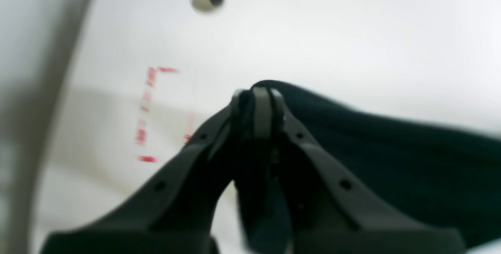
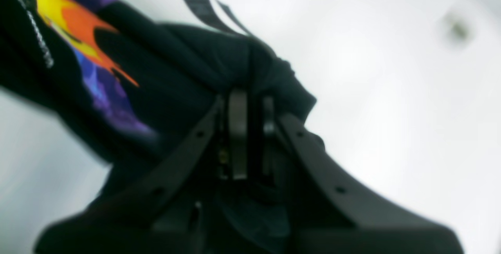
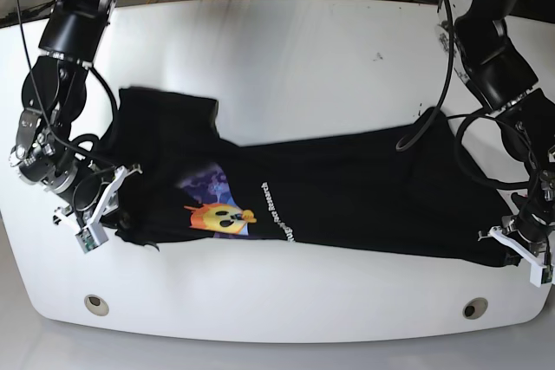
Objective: Fold the T-shirt properly
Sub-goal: 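Lift the shirt with both grippers and fold it over onto itself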
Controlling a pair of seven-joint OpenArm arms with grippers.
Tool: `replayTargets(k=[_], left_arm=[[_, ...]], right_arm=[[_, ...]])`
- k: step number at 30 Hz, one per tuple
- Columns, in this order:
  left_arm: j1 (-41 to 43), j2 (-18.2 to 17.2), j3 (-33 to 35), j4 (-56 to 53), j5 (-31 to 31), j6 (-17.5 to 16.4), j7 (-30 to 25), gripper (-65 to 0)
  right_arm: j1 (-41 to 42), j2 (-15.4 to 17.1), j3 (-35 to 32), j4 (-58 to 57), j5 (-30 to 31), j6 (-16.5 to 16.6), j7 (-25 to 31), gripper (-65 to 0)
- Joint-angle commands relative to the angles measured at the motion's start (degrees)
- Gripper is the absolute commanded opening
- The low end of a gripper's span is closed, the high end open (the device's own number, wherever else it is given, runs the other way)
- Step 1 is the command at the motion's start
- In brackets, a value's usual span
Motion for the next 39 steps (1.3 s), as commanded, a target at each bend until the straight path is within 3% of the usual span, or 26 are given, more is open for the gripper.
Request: replayTargets(k=[1,10,13,17,22,31,39], left_arm=[[-3.9,-1.0,-0.2,5.0,-0.5,0.2,-0.2,-64.6],[-13.3,-2.1,1.6,15.9,-0.1,0.1,3.3,-64.6],[-14.4,-4.8,4.8,15.9,-0.5,0.1,3.3,-64.6],[-14.2,-5.5,7.1,16.1,-0.6,-1.0,3.3,-64.6],[-8.3,-5.7,6.8,17.9,-0.3,-7.8,3.2,-64.7],[11.4,-5.2,0.9,20.1,-0.5,-14.4,2.9,-65.0],[31.3,-3.1,-3.1,18.8,-0.4,-14.5,-8.2,-65.0]], right_arm=[[5.4,2.2,0.4,1.2,0.5,-0.2,-0.3,-65.0],[20.6,4.3,0.4,5.1,1.1,-0.2,-6.9,-65.0],[22.1,4.3,0.0,7.7,1.2,-0.2,-8.0,-65.0],[20.9,6.1,-2.9,11.4,2.4,-0.2,-8.0,-65.0],[10.3,5.0,-1.1,16.0,3.2,-0.2,-8.0,-65.0],[-12.9,-1.8,5.9,17.4,3.0,-0.2,-7.4,-65.0],[-28.4,-8.8,9.9,17.4,3.2,-0.2,-7.4,-65.0]])
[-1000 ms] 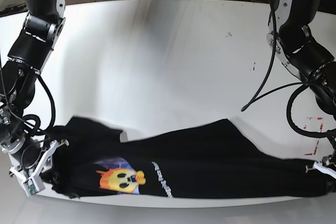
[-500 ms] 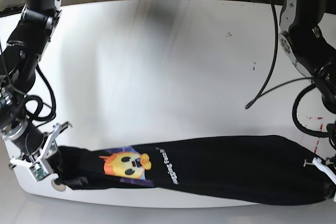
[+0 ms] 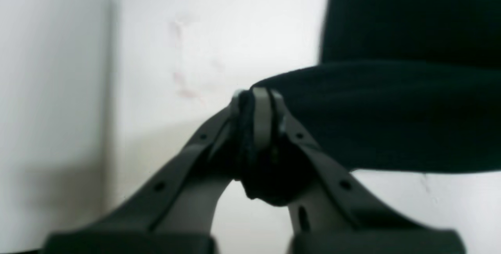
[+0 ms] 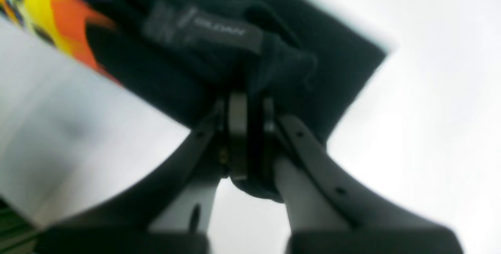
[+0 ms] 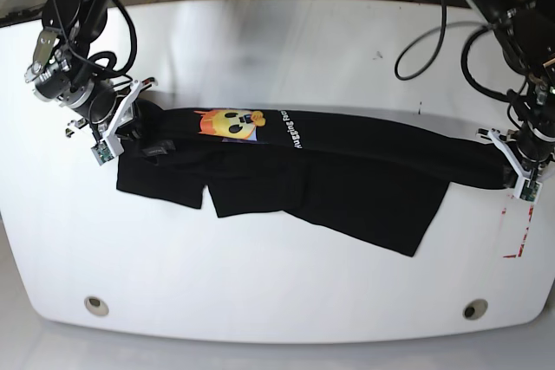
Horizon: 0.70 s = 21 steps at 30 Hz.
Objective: Fold the T-shirt properly
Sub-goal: 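Lift the shirt with both grippers and fold it over onto itself, then hold with the left gripper, regrasp the folded edge with the right gripper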
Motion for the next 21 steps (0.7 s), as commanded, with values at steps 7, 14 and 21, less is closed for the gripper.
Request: replayTargets(k=[7,14,21], left_arm=[[7.0,-1.1,-0.4,-5.3,-0.6,0.1,-6.8,-65.0],[9.3,-1.6,-0.4,-8.4,-0.3,0.1,-8.4,-65.0],[9.8,-1.9,-0.2,-8.8,-0.3,0.1,-8.4,-65.0]], right_arm=[[-9.2,-4.6,3.5,1.6,1.0,-0.1,1.2,-37.9],[-14.7,-4.9,4.2,3.2,1.0,-0.1,1.2,-26.5],[-13.5,-3.9,4.1,4.2,3.1,-0.1,1.2,-26.5]])
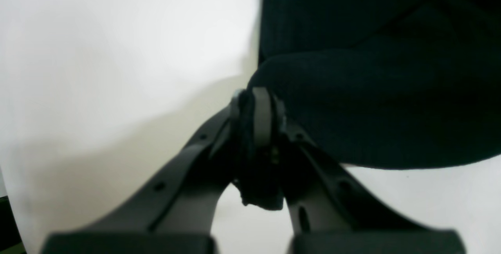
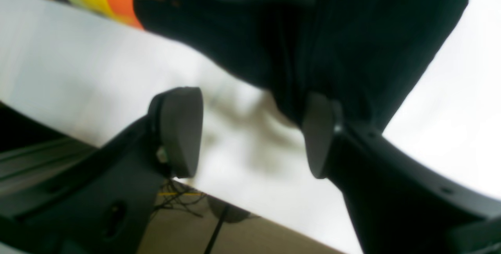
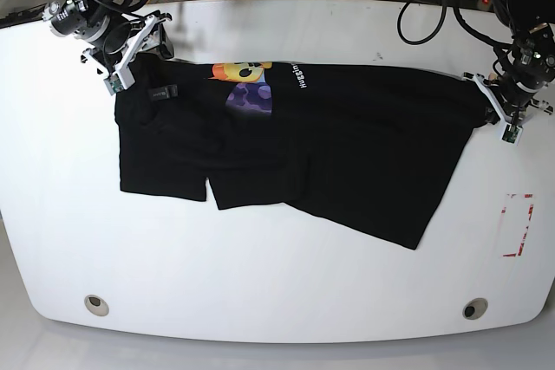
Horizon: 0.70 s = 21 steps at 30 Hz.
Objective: Fold the T-shirt properly
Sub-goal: 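Hold with the left gripper, regrasp the folded edge with the right gripper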
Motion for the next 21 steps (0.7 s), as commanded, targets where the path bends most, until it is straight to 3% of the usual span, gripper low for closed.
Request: replayTargets(k=[1,4,7,16,21], left_arm=[[-0.3,-0.9,-0.3,0.8,-0.6,0.1,-1.3,-65.0],[-0.3,-0.9,-0.4,1.0,-0.6,0.1,-1.3,-65.0],[-0.3,-0.9,-0.4,1.0,-0.6,0.1,-1.3,-65.0],[-0.2,-0.9,-0.2,1.0,-0.6,0.1,-1.3,-65.0],[-0.4,-0.7,-0.2,1.0,-0.6,0.1,-1.3,-65.0]], right_arm=[[2.2,1.8,0.2,0.9,3.2,0.1,1.2,-26.5],[5.5,2.4,0.2,0.8,5.4,0.1,1.1,-26.5],[10.6,2.4,-0.1,-0.8,3.8,0.1,0.5,-26.5],[28.9,2.7,-4.1,-18.0,-9.6,0.1,-1.7,-25.8],[34.4,3.7,-7.8,-26.8,-12.0,0.1,1.9,-26.3]])
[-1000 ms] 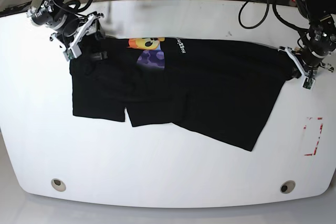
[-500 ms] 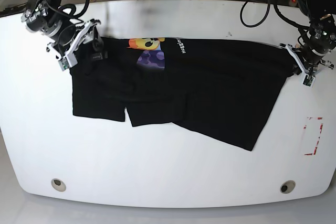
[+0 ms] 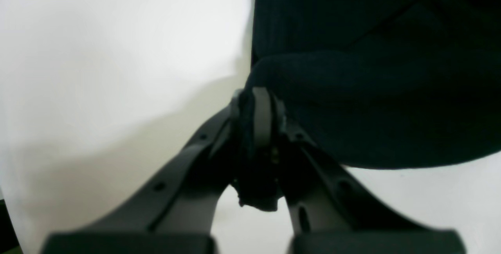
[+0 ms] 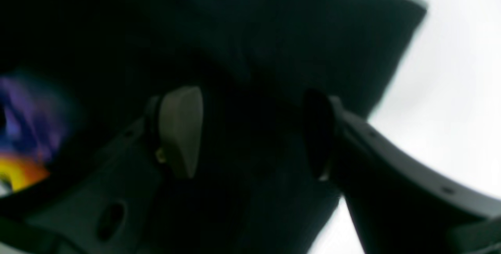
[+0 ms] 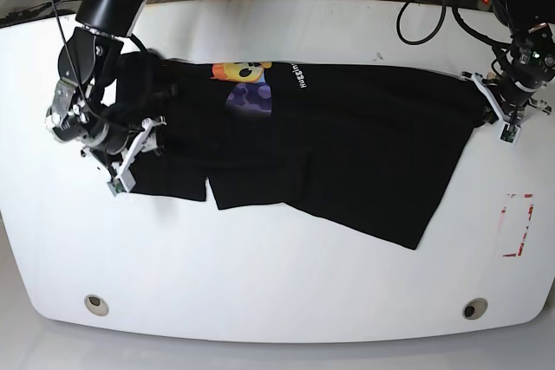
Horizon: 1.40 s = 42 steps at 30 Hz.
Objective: Fold the T-shirt properly
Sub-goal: 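Hold with the left gripper, regrasp the folded edge with the right gripper, then lift the folded shirt with both grippers and swing it across the table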
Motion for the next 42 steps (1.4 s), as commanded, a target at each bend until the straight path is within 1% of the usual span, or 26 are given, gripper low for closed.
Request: replayTargets(k=[1,3,7,11,13,15,18,19,21,23,26,29,32,38,42], left_arm=[[-0.6,-0.9,-0.3,1.0,-0.6,0.1,-1.1,-65.0],[-0.7,-0.9,-0.3,1.0,-0.6,0.1,-1.1,-65.0],[-0.7,-0.9,-0.2,0.9,-0.6,0.1,-1.1,-65.0],[-0.7,-1.0,-0.2,0.9,-0.6,0.1,-1.1,-65.0],[-0.7,-1.0,-0.2,0.9,-0.6,0.1,-1.1,-65.0],[-0.7,-1.0,-0.2,0.9,-0.6,0.1,-1.1,-65.0],[-0.7,-1.0,-0.2,0.9,-0.6,0.1,-1.1,-65.0],[-0.7,-1.0,-0.2,0.9,-0.6,0.1,-1.1,-65.0],[-0.7,-1.0,-0.2,0.9,-0.6,0.1,-1.1,-65.0],[-0.8,-1.0,-0.2,0.9,-0.6,0.1,-1.1,-65.0],[-0.8,-0.9,-0.2,0.9,-0.6,0.1,-1.1,-65.0],[-0.8,-1.0,-0.2,0.9,-0.5,0.1,-1.1,-65.0],[-0.8,-1.0,-0.2,0.9,-0.5,0.1,-1.1,-65.0],[-0.9,-1.0,-0.2,0.8,-0.5,0.1,-1.1,-65.0],[-2.2,-1.0,-0.2,0.9,-0.6,0.1,-1.1,-65.0]], right_arm=[[2.5,1.6,-2.3,-3.6,0.2,0.0,3.3,-26.3],[3.9,2.4,-4.2,-7.2,0.5,0.0,5.1,-26.3],[5.6,2.5,-5.4,-12.9,0.5,0.0,6.9,-26.3],[5.7,2.2,-5.6,-14.5,0.5,0.0,8.5,-26.5],[5.7,1.9,-5.6,-14.4,0.5,0.0,8.5,-28.2],[5.7,0.9,-5.6,-14.3,0.5,0.0,8.5,-34.2],[5.7,0.0,-5.6,-14.3,0.0,0.0,8.5,-47.6],[5.7,-0.1,-5.6,-14.3,0.0,0.0,8.5,-50.6],[5.7,-0.2,-5.6,-14.3,0.4,0.0,8.5,-58.8],[5.7,-0.2,-5.6,-14.3,0.4,0.0,8.5,-64.4],[5.7,-0.2,-5.6,-13.3,0.5,0.0,8.3,-65.0],[4.7,-0.2,-5.6,-9.4,0.5,0.0,7.8,-65.0],[2.9,-0.2,-5.6,-4.1,0.5,0.0,5.1,-65.0],[-1.9,-0.2,-5.3,10.7,0.5,0.0,-1.2,-65.0],[-6.8,-0.2,-5.3,20.9,1.7,0.0,-2.4,-65.0]])
